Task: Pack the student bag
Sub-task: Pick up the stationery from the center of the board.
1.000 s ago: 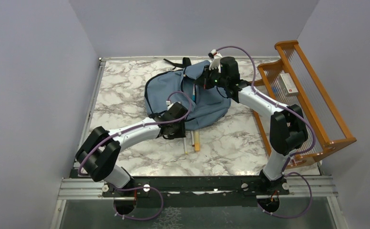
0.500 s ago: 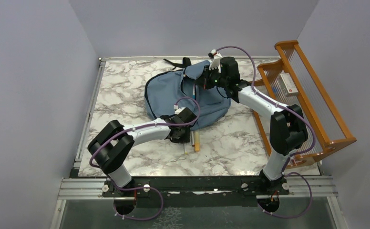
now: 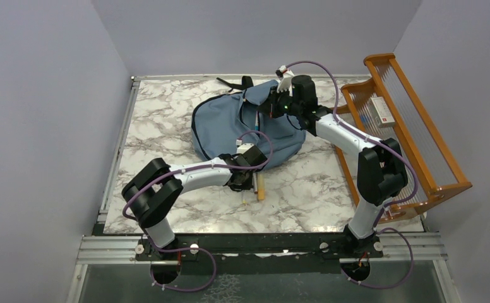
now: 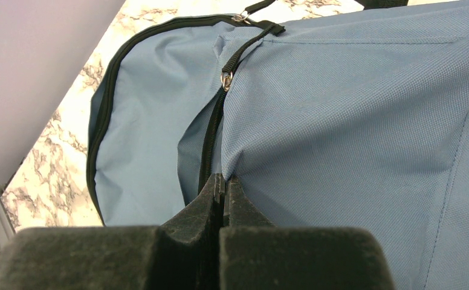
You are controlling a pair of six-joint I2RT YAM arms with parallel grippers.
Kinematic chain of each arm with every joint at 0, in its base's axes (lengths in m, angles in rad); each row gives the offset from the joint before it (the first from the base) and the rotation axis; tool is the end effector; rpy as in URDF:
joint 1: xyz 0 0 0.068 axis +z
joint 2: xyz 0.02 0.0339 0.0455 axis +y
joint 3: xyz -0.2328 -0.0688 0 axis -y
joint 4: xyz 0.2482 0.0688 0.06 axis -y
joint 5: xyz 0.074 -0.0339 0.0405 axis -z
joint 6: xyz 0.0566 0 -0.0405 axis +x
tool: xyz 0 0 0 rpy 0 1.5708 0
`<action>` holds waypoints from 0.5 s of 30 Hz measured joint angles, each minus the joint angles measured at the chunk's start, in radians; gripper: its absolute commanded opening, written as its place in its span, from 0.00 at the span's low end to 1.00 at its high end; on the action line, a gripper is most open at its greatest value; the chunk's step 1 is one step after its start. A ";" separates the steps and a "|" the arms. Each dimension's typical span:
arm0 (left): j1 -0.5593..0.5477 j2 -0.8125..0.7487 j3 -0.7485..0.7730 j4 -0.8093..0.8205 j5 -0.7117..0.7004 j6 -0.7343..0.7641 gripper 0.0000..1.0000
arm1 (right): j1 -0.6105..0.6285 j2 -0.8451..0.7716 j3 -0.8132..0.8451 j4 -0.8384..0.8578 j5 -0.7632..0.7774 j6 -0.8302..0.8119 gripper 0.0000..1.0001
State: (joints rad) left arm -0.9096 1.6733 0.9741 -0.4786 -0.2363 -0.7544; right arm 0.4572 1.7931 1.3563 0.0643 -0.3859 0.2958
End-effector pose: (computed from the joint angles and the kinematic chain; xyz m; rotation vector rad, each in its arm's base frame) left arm 0.2081 -0.2459 0.1121 0.1457 2.6961 -0.1815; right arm 0.3848 0.2131 0.2439 -0.4268 1.9702 0.8647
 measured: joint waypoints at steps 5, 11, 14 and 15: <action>-0.003 -0.003 0.001 -0.006 -0.014 0.007 0.16 | 0.000 0.000 0.000 0.000 0.000 0.001 0.01; -0.002 -0.114 -0.026 0.003 -0.019 0.012 0.16 | 0.000 0.001 0.000 0.000 -0.002 0.003 0.00; -0.002 -0.230 -0.040 0.031 -0.029 0.012 0.16 | 0.000 0.005 0.000 0.001 -0.004 0.003 0.01; -0.002 -0.253 -0.040 0.040 -0.035 0.012 0.16 | 0.000 0.007 0.000 0.002 -0.005 0.003 0.00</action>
State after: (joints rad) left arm -0.9119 1.4200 0.9340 -0.4385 -0.2710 -0.7425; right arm 0.4572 1.8004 1.3563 0.0658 -0.3908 0.2989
